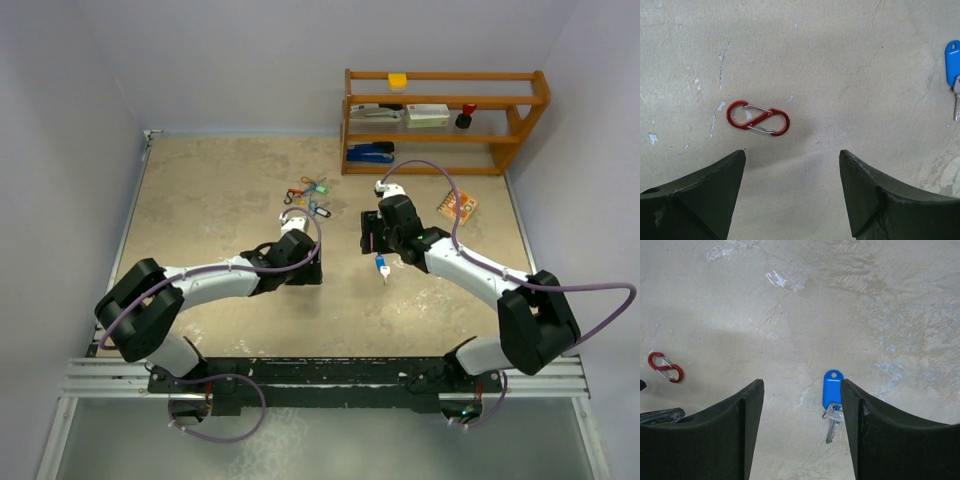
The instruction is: Put the keys on the keyring
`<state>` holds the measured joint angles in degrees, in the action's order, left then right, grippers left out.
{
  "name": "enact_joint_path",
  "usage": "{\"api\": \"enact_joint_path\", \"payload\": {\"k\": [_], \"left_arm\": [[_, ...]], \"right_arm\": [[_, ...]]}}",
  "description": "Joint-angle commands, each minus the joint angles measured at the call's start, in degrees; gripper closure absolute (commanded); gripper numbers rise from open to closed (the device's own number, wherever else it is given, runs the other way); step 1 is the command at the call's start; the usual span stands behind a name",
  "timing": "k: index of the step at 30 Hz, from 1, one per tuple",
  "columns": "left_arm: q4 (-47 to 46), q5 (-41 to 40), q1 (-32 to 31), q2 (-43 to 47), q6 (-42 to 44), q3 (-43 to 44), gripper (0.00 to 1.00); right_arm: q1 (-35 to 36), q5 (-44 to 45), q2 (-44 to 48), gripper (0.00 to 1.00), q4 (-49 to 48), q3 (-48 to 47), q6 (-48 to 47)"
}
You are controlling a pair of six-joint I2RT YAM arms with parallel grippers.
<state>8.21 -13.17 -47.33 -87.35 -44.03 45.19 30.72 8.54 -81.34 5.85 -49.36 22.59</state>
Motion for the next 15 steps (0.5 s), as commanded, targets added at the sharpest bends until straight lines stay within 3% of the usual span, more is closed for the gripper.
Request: {"api": "enact_joint_path", "payload": {"k": [1, 15], "left_arm": [[-2.33, 0.68, -0.22, -1.42, -1.18, -0.11, 0.27], [-2.66, -0.12, -0.13, -7.18, -0.1, 3.17, 0.26]], "right_arm": [[-0.31, 1.92, 1.45, 0.34, -1.54, -0.95, -0.61], [-1.01, 1.56, 0.94, 0.34, -2.06, -1.94, -1.54]]}}
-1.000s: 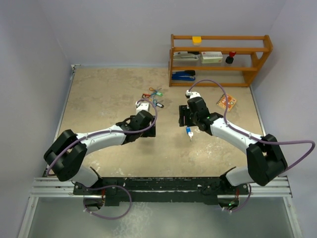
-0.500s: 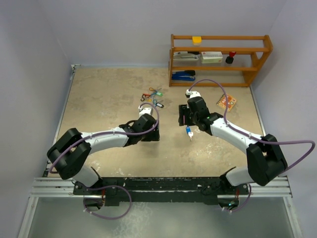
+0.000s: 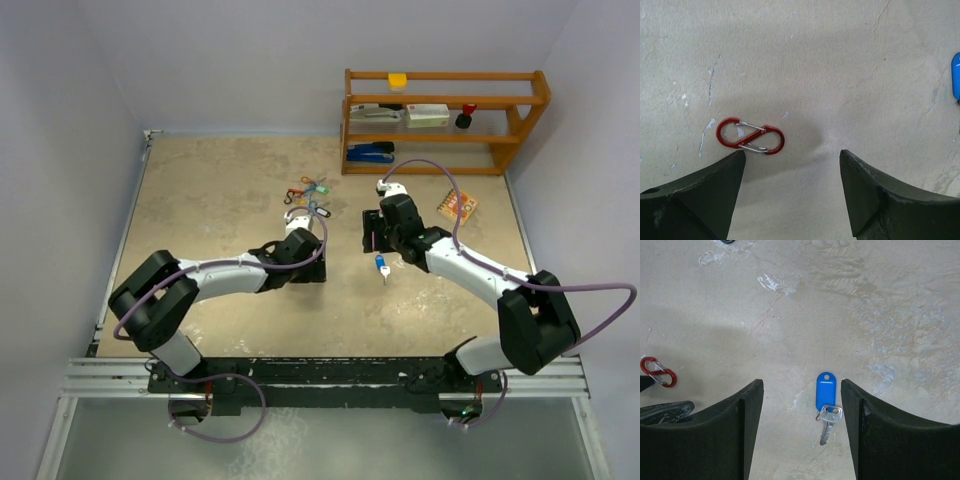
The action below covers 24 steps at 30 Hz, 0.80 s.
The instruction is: Put the keys on the keyring
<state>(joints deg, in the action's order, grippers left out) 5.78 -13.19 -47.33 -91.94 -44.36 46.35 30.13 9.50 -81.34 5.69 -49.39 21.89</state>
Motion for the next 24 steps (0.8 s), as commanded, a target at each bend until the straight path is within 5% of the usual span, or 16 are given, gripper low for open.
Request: {"api": "enact_joint_path", "payload": {"k": [1, 24], "left_arm": [[0.04, -0.35, -0.13, -3.15, 0.45, 2.6, 0.26], [0.39, 1.13, 5.43, -8.75, 5.07, 7.84, 0.26]], "right_arm": [[-0.57, 0.65, 0.8, 0.34, -1.91, -1.91, -1.0], [-2.18, -0.71, -2.55, 0.33, -3.67, -2.02, -2.16]]}}
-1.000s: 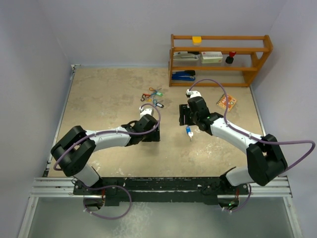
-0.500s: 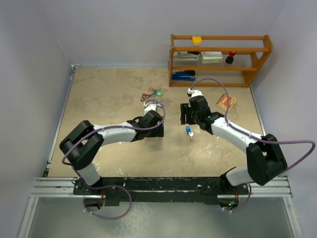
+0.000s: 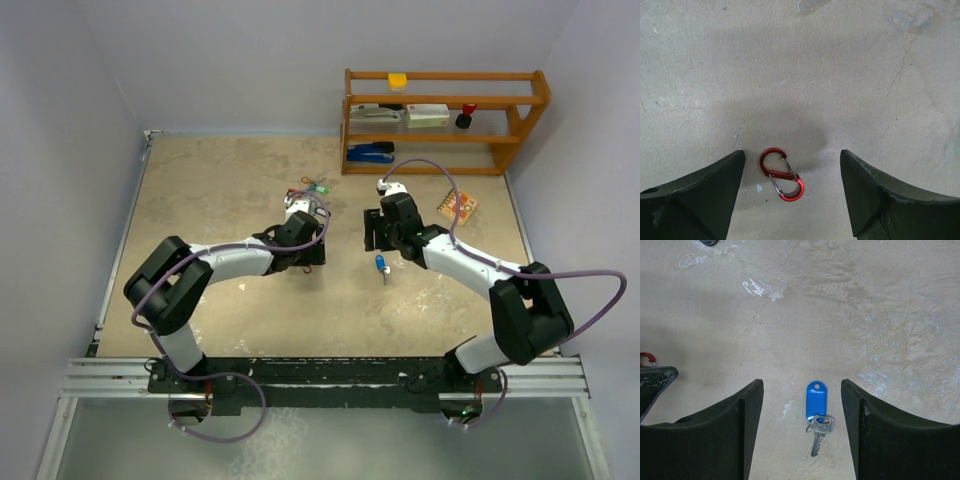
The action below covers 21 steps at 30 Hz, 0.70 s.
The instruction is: Put the keys on the keyring
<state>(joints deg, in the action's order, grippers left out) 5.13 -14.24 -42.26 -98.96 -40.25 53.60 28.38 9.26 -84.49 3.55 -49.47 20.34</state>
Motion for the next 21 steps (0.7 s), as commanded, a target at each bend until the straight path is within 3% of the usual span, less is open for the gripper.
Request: {"api": "enact_joint_path", "payload": {"k": [1, 21], "left_arm": [[1.1, 2.2, 0.36, -1.56, 1.01, 0.49, 0.26], [0.54, 5.08, -2.25, 2.6, -2.23, -4.68, 0.27]], "right_arm": [[-0.43, -0.4, 0.63, 0.33, -1.49, -1.87, -0.55], [-0.43, -1.04, 2.55, 0.33, -1.79, -1.09, 0.13]]}}
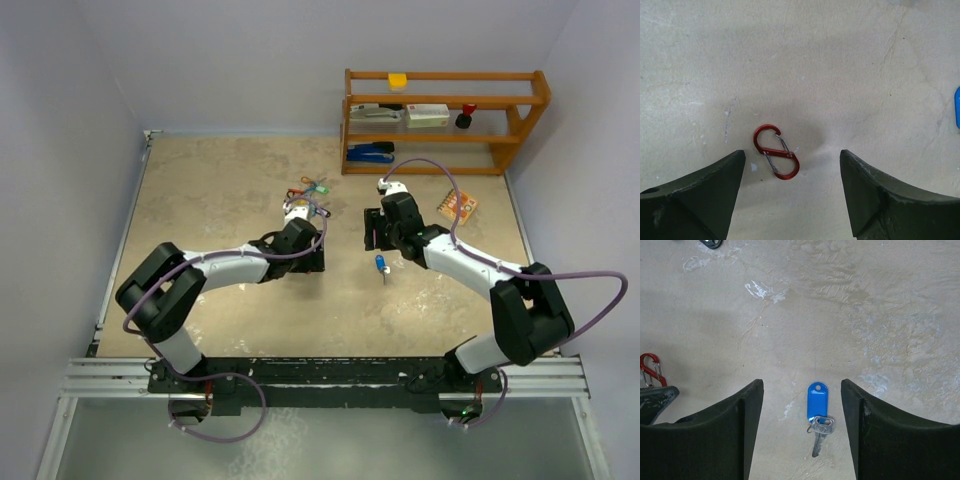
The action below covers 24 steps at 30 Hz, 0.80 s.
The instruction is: Put the keys on the keyring
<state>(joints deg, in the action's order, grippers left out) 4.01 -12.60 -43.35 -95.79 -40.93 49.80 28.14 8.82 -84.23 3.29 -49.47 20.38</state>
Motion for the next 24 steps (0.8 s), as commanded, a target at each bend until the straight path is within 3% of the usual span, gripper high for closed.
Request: {"api": "enact_joint_path", "payload": {"k": [1, 12, 24], "left_arm": [[1.21, 3.86, -1.2, -1.03, -1.61, -0.61, 0.27], [0.18, 3.76, -1.3, -6.05, -0.09, 3.12, 0.27], [3.18, 1.79, -1.38, -5.08, 1.15, 2.78, 0.3]], "right_arm": [[-0.19, -0.52, 2.38, 0.33, -1.53, -1.08, 0.1], [-0.19, -0.3, 2.73, 0.33, -1.27, -0.81, -0.08], [-0.19, -0.47, 2.58, 0.33, -1.52, -0.8, -0.08]]}}
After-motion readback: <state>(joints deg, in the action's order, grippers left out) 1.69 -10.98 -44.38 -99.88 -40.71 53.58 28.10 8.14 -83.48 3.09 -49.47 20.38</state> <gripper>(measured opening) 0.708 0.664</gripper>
